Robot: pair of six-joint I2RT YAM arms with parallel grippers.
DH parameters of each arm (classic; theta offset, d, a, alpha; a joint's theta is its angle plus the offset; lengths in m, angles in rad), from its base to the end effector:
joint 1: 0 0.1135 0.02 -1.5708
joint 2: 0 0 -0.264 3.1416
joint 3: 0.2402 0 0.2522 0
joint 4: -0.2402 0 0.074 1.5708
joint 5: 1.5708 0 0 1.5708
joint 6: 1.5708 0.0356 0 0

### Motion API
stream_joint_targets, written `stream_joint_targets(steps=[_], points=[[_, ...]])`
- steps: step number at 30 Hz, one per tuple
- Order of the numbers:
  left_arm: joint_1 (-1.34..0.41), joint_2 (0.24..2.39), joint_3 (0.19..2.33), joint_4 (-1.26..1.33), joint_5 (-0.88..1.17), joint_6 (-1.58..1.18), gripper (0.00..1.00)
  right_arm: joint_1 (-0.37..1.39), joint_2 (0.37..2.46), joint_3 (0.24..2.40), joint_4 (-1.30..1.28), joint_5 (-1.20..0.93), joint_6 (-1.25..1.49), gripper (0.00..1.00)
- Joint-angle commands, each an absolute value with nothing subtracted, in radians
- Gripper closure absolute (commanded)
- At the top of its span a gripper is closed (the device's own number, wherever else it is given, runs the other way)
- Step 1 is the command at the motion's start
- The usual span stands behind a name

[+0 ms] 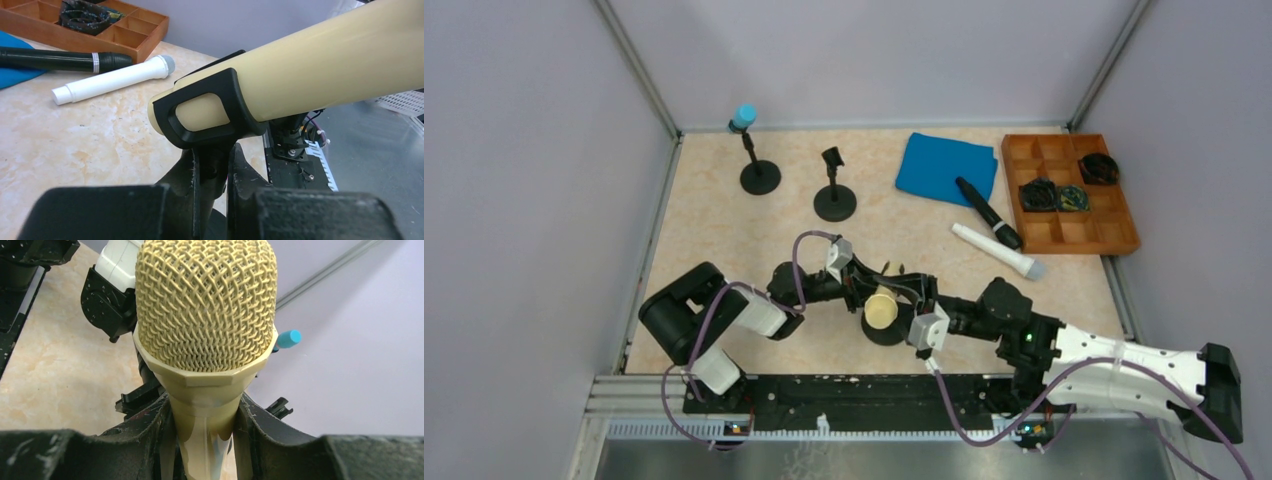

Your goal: Attach the microphones to the stand

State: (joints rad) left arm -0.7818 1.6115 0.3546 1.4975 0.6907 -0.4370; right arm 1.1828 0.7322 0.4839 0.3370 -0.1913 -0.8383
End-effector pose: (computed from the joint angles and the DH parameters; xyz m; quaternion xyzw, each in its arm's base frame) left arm 0.1699 -0.2007 0.1870 0.3620 0.5264 -0.5951 0.4875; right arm 0.0635 0.1732 0.2976 -0.6067 0.2974 0.1894 0.7125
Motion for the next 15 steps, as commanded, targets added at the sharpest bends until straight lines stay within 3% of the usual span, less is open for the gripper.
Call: stream_joint_targets(steps=[1, 15], points=[[-0.797, 1.633, 0.372, 1.792, 0.732, -0.492, 1.0, 1.184, 0.709, 0.487, 0.293, -0.177, -0.857, 1.0], [-0.798, 1.559, 0.296, 1.672, 0.718, -0.347, 1.0, 1.182, 0.741, 0.604, 0.004, -0.055, -0.879, 1.0]])
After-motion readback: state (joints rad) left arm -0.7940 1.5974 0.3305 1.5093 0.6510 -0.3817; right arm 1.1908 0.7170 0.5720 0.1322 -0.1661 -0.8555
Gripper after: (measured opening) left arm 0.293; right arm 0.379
